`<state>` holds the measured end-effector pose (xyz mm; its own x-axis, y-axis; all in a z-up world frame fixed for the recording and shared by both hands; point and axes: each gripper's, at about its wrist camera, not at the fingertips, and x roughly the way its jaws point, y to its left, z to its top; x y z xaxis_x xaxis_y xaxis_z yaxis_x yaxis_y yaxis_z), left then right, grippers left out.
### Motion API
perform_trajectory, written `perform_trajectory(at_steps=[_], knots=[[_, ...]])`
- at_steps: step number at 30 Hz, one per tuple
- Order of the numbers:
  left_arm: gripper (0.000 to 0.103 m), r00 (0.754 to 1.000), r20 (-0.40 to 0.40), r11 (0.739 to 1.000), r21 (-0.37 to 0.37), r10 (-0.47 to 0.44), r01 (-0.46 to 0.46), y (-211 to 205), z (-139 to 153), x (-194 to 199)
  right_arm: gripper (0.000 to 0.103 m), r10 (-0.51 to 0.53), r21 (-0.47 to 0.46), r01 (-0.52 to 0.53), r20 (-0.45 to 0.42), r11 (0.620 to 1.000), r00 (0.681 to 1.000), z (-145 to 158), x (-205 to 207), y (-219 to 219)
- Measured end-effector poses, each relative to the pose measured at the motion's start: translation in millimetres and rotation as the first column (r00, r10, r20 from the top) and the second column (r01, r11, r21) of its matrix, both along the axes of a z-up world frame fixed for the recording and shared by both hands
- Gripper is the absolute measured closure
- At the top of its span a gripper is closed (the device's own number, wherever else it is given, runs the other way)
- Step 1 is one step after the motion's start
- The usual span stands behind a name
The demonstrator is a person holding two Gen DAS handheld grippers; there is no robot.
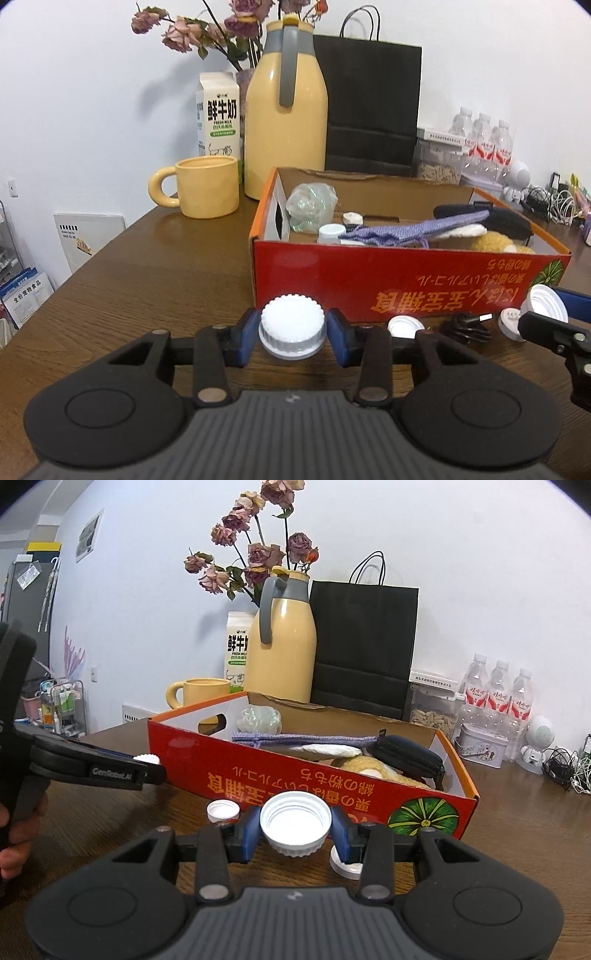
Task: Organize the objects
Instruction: 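Carry both large white caps into the box and open both grippers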
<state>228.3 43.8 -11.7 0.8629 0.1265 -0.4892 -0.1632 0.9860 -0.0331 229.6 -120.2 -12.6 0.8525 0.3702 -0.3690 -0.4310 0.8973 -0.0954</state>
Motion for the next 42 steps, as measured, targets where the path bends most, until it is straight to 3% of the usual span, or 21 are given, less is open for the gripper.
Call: perform_trajectory(at_steps=[9,20,31,40,41,42], knots=[[0.062,0.995,0.09,0.999,-0.02,-0.049,0.051,-16,30,-7,0.064,-0.009,0.018,0.008,0.055,1.0,0.998,15,3,1],[0.062,0.986,0.154,0.998,0.001,-0.067,0.068,-25,65,41,0.064,-0.019,0.019,0.016,0.136,1.0,0.991,56,49,18],[0.062,0.986,0.153,0.997,-0.001,-0.073,0.074,-19,62,110,0.064,-0.004,0.002,0.004,0.1,1.0,0.995,53,122,37],[0.061,0.989,0.123,0.997,0.016,-0.082,0.081,-12,51,132,0.064,0.0,0.004,0.0,0.021,1.0,1.0,37,152,35],[0.056,0.989,0.124,0.997,0.017,-0.078,0.076,-11,50,132,0.064,-0.004,0.006,0.004,0.016,1.0,1.0,36,153,34],[0.042,0.989,0.125,0.997,0.019,-0.076,0.075,-11,50,132,0.06,-0.01,0.01,0.01,0.017,1.0,1.0,36,152,33]])
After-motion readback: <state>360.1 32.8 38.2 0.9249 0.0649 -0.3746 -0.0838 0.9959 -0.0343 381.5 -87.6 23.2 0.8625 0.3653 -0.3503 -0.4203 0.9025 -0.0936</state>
